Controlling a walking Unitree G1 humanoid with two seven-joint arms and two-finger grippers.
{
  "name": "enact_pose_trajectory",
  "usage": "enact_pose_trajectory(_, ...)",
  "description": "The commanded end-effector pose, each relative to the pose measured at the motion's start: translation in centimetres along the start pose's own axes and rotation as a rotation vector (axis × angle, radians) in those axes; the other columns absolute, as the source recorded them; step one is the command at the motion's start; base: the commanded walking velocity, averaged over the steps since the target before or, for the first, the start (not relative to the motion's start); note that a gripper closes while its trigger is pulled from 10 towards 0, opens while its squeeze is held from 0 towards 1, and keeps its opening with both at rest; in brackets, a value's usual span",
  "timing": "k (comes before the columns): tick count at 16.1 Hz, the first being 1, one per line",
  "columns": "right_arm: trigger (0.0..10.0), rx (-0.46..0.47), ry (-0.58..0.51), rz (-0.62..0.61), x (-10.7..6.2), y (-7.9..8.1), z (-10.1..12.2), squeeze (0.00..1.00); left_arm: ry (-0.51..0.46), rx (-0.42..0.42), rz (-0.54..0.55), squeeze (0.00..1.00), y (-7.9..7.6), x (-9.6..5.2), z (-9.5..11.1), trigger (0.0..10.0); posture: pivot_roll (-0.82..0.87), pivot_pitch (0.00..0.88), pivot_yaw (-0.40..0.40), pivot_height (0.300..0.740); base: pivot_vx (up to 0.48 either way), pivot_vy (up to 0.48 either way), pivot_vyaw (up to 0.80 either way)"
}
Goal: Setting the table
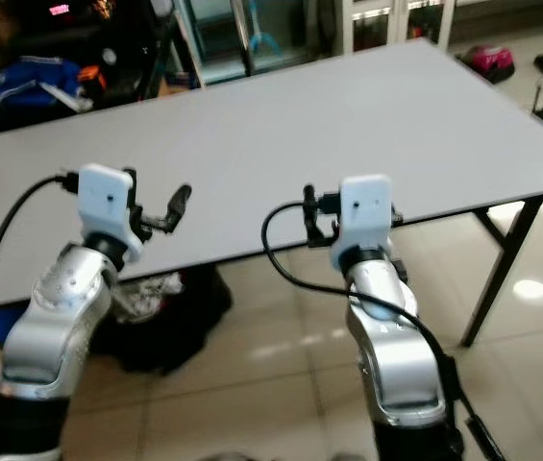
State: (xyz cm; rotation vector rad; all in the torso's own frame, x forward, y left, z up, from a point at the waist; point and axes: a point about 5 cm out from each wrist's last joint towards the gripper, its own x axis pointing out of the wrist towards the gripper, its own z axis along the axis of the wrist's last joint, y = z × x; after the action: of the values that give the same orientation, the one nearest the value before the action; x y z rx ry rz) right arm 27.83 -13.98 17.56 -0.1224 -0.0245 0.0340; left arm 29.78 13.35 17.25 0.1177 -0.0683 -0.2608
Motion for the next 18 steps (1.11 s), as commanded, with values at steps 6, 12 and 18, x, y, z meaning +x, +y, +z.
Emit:
enact_pose_trajectory(6, 10.0, 0.015, -0.004, 0.006, 0.1, 0.4, 0.2, 0.00, 0.005, 0.021, 0.024, 0.00, 1.0, 0.0, 0.0, 10.0, -0.04, 0.016, 0.212, 0.740, 0.000, 0.392, 0.00)
enact_pose_trajectory(12, 10.0, 0.009, 0.023, 0.007, 0.2, 0.5, -0.4, 0.00, 0.020, 0.029, 0.019, 0.00, 1.0, 0.2, -0.4, 10.0, -0.04, 0.019, 0.209, 0.740, 0.000, 0.392, 0.00)
enact_pose_trajectory(18, 10.0, 0.019, 0.079, 0.029, 0.2, 1.1, -2.3, 0.00, 0.057, 0.021, 0.038, 0.00, 2.1, 0.0, -2.1, 10.0, -0.04, 0.025, 0.206, 0.740, 0.000, 0.338, 0.00)
